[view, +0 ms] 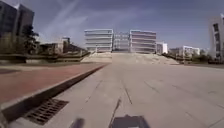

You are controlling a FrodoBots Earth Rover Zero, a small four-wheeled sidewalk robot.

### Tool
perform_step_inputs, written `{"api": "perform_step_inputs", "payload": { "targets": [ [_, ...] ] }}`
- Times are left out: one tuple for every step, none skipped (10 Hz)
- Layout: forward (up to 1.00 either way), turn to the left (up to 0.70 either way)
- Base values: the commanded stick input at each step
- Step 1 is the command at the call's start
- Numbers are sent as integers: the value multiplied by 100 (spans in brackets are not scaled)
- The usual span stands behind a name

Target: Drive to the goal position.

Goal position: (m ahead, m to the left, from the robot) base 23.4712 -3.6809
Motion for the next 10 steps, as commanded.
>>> {"api": "perform_step_inputs", "payload": {
  "targets": [
    [70,0],
    [70,0],
    [70,0],
    [70,0],
    [70,0],
    [70,0],
    [70,0],
    [70,0],
    [70,0],
    [70,0]
  ]
}}
